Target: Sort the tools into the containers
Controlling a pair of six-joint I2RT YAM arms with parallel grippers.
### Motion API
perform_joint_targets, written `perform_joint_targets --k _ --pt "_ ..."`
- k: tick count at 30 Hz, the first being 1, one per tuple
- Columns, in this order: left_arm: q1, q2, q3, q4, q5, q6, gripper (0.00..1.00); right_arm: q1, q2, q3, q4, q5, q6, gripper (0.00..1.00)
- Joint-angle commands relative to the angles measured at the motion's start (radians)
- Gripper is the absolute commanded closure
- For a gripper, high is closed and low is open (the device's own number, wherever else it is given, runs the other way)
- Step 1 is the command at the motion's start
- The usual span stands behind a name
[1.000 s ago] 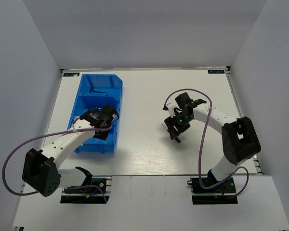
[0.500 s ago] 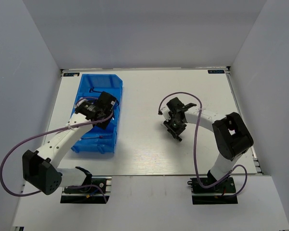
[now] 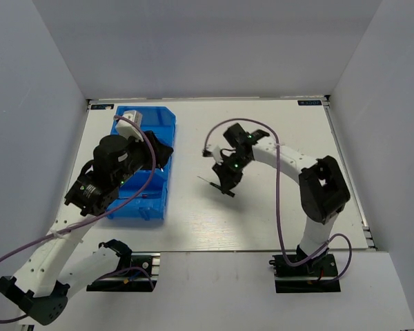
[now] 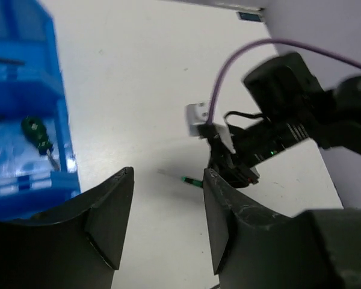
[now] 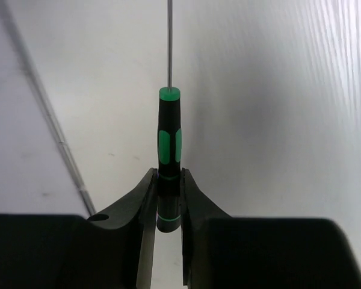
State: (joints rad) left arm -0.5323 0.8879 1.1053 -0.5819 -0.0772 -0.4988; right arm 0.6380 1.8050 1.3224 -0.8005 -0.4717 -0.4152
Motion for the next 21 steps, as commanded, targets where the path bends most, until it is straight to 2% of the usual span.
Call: perform_joint_targets --k 1,3,4,7,13,17,21 --pt "-0.005 -0.003 0.037 0.091 0.143 0.172 0.40 0.075 0.062 0.273 -0.206 -0.365 -0.271 1.00" --pt "-0.005 -0.024 0.037 0.103 0.159 0.172 0.39 0.094 0.173 0.375 -0.255 -0.428 -0.289 1.00" --pt "-0.005 -0.042 0.037 0.140 0.159 0.172 0.39 0.107 0.200 0.520 -0.290 -0.424 -0.283 1.00" --pt "-0.005 -0.064 0.059 0.166 0.159 0.172 0.33 0.175 0.295 0.659 -0.272 -0.377 -0.219 1.00" --pt "-0.005 -0.073 0.126 0.146 0.171 0.207 0.32 0.258 0.416 0.784 -0.138 -0.256 -0.097 1.00" --pt "-0.005 -0.099 0.126 0.146 0.159 0.207 0.26 0.281 0.418 0.749 0.119 -0.260 0.077 1.00" --pt "-0.005 -0.109 0.117 0.125 0.149 0.207 0.26 0.311 0.439 0.755 0.360 -0.271 0.260 1.00"
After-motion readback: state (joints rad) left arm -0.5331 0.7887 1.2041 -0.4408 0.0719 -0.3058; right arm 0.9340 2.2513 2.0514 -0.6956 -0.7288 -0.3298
